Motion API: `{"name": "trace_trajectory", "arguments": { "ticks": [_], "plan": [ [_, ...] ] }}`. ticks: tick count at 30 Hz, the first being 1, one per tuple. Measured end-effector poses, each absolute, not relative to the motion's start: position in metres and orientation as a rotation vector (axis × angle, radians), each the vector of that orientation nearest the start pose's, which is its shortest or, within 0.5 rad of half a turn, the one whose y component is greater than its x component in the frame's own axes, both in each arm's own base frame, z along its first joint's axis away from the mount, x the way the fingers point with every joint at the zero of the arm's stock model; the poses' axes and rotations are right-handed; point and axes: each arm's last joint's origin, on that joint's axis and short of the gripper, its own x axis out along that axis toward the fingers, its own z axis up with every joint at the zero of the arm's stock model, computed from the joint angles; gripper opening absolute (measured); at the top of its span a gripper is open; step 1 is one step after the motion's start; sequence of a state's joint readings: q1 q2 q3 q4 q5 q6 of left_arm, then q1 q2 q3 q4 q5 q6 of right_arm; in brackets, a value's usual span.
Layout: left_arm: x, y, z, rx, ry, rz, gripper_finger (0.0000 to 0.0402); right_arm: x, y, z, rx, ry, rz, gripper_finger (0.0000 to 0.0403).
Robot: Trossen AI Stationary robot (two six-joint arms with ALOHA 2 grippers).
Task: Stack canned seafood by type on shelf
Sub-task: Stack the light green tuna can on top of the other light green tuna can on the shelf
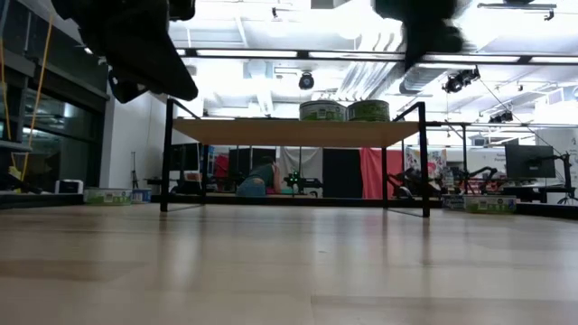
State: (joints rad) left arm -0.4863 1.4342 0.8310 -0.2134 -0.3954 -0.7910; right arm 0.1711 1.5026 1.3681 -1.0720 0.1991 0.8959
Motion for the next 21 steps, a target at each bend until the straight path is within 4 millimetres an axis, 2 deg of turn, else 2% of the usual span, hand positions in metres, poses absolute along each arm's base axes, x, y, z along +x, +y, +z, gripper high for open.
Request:
{"name": "trace_trajectory", "arguments": {
  "ticks": [5, 8, 10, 13, 16, 19, 21],
  "plan": [
    [0.256, -0.125, 0.207, -0.415, 0.718, 0.201, 0.0001, 0.211, 0.082, 0.255, 0.833, 1.099, -0.628, 0.0000],
    [0.257, -0.124, 0.207, -0.426, 0.715, 0.209, 0.0001, 0.172, 0.093, 0.235, 0.975, 1.103, -0.703, 0.0000],
    [0.257, -0.123, 0.207, -0.429, 0.712, 0.213, 0.0001, 0.156, 0.094, 0.222, 1.023, 1.113, -0.760, 0.0000],
    [0.259, -0.120, 0.207, -0.439, 0.710, 0.226, 0.0001, 0.150, 0.099, 0.213, 1.067, 1.151, -0.717, 0.0000],
    [0.259, -0.119, 0.207, -0.447, 0.708, 0.231, 0.0001, 0.160, 0.114, 0.213, 1.088, 1.231, -0.472, 0.0000],
    [0.259, -0.119, 0.207, -0.444, 0.708, 0.230, 0.0001, 0.164, 0.140, 0.215, 1.148, 1.452, -0.168, 0.0000],
    [0.259, -0.119, 0.207, -0.431, 0.708, 0.227, 0.0001, 0.159, 0.160, 0.211, 1.180, 1.627, -0.068, 0.0000]
  ]
}}
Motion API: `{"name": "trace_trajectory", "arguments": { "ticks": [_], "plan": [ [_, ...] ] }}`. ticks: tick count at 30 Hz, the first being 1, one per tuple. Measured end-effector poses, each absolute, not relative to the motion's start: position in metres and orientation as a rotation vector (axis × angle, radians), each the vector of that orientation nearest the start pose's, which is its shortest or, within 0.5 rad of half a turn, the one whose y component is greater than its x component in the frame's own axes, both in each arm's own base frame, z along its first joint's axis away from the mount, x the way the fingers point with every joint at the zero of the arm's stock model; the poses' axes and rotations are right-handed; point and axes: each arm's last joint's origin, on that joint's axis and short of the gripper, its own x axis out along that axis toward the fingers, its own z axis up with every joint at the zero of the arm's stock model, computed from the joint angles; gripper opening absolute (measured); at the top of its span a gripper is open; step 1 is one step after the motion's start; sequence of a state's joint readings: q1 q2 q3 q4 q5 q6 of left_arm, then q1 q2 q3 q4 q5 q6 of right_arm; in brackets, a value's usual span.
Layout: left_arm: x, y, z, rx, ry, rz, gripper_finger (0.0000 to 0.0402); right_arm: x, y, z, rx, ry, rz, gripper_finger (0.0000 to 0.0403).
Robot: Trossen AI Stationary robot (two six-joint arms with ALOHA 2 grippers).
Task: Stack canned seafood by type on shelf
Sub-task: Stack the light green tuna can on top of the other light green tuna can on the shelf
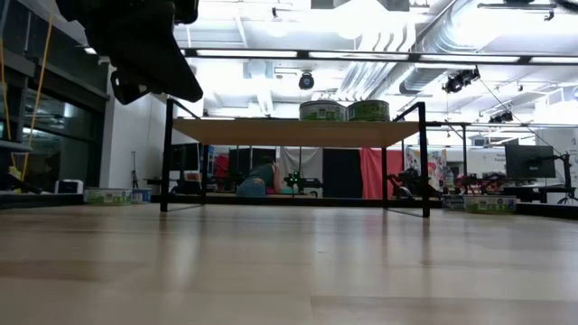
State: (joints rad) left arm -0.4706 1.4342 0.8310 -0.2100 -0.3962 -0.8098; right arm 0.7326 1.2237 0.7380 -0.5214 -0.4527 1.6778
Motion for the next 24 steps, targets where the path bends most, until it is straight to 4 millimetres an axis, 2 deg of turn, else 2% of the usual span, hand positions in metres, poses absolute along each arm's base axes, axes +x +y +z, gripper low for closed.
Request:
{"name": "trace_trajectory", "arguments": {
  "ticks": [2, 4, 9, 14, 19, 24],
  "plan": [
    [0.259, -0.119, 0.207, -0.431, 0.707, 0.228, 0.0001, 0.152, 0.178, 0.204, 1.183, 1.744, -0.060, 0.0000],
    [0.259, -0.119, 0.207, -0.435, 0.706, 0.222, 0.0001, 0.143, 0.192, 0.194, 1.165, 1.824, -0.122, 0.0000],
    [0.259, -0.120, 0.207, -0.433, 0.704, 0.220, 0.0001, 0.129, 0.212, 0.175, 1.151, 1.930, -0.312, 0.0000],
    [0.259, -0.120, 0.207, -0.401, 0.708, 0.206, 0.0001, 0.125, 0.218, 0.166, 1.134, 2.014, -0.378, 0.0000],
    [0.259, -0.121, 0.207, -0.411, 0.712, 0.204, 0.0001, 0.128, 0.216, 0.163, 1.141, 2.030, -0.420, 0.0000],
    [0.253, -0.132, 0.206, -0.440, 0.740, 0.161, 0.0001, 0.132, 0.214, 0.156, 1.136, 2.061, -0.459, 0.0000]
  ]
}}
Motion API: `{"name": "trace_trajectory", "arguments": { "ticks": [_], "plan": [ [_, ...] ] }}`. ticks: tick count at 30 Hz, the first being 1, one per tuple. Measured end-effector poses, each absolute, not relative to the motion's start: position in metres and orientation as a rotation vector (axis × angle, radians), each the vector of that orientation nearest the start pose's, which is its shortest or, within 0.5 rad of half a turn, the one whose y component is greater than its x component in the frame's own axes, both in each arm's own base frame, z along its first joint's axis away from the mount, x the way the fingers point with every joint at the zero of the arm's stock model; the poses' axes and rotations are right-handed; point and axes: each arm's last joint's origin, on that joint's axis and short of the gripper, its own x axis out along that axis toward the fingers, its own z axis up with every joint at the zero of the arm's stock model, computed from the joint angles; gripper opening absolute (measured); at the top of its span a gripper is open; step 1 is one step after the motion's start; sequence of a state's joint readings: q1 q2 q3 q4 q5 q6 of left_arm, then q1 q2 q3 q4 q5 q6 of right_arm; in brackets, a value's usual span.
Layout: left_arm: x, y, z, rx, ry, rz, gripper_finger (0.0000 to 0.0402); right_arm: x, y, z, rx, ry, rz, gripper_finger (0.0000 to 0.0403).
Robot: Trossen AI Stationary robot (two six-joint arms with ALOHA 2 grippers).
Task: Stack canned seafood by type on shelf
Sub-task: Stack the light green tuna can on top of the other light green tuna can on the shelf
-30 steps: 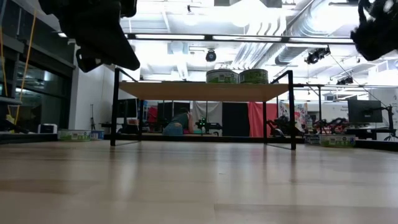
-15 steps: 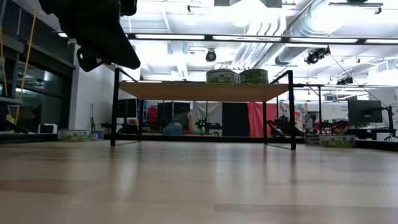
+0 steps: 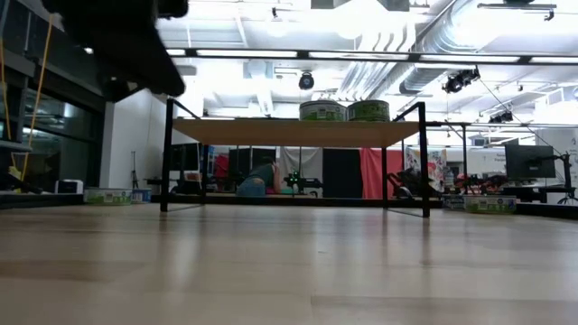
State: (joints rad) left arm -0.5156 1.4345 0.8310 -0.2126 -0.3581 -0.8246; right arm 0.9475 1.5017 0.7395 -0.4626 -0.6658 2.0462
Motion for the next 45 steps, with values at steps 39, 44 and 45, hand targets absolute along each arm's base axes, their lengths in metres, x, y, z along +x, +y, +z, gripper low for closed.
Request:
{"name": "trace_trajectory", "arguments": {
  "ticks": [39, 44, 45],
  "plan": [
    [0.242, -0.131, 0.214, -0.355, 0.588, 0.375, 0.0001, 0.296, 0.095, 0.158, 1.048, 0.780, -0.239, 0.0000],
    [0.269, -0.133, 0.200, -0.306, 0.524, 0.337, 0.0001, 0.321, 0.094, 0.204, 0.899, 0.697, -0.035, 0.0000],
    [0.275, -0.132, 0.196, -0.289, 0.516, 0.323, 0.0001, 0.322, 0.097, 0.211, 0.864, 0.715, -0.018, 0.0000]
  ]
}}
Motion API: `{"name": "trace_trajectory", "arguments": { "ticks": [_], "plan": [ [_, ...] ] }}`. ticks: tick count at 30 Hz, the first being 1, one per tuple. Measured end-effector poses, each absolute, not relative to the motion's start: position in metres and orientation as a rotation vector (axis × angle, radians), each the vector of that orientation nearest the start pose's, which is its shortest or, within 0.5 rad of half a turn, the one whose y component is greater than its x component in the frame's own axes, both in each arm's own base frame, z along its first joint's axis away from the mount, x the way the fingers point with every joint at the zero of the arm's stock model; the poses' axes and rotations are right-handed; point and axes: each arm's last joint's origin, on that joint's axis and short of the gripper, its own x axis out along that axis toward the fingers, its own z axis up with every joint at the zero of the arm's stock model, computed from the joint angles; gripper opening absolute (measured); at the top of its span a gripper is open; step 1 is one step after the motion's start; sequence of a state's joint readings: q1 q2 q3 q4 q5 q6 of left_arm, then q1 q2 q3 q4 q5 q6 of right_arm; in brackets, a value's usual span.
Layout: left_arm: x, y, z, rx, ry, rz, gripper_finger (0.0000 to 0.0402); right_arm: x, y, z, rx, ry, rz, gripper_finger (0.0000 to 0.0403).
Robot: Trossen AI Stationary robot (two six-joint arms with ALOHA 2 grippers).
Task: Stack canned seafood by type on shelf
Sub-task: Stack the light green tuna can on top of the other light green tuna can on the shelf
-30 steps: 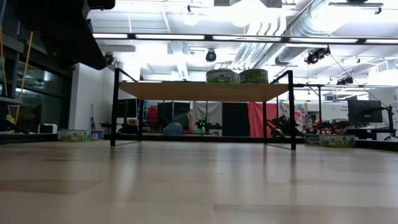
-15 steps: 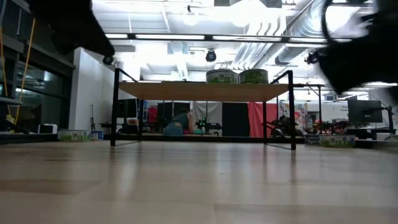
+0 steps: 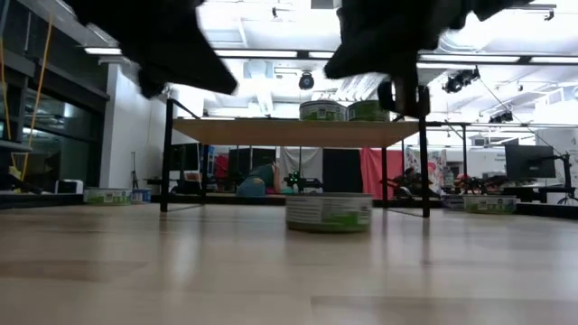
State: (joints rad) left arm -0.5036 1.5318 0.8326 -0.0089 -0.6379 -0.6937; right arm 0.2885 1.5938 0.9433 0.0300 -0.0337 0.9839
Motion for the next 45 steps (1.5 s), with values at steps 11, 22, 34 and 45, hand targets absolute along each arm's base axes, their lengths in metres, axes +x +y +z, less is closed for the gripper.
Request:
{"name": "trace_trajectory", "arguments": {
  "ticks": [11, 22, 34, 45],
  "plan": [
    [0.325, -0.104, 0.137, -0.035, 0.592, 0.168, 0.0001, 0.288, 0.111, 0.193, 0.582, 1.037, -0.319, 0.0000],
    [0.332, -0.088, 0.133, -0.061, 0.620, 0.150, 0.0001, 0.284, 0.090, 0.165, 0.561, 0.988, -0.419, 0.0000],
    [0.336, -0.085, 0.117, -0.036, 0.663, 0.106, 0.0001, 0.307, 0.080, 0.136, 0.509, 0.991, -0.368, 0.0000],
    [0.328, -0.095, 0.113, -0.069, 0.729, 0.117, 0.0001, 0.318, 0.088, 0.142, 0.555, 0.914, -0.309, 0.0000]
  ]
}}
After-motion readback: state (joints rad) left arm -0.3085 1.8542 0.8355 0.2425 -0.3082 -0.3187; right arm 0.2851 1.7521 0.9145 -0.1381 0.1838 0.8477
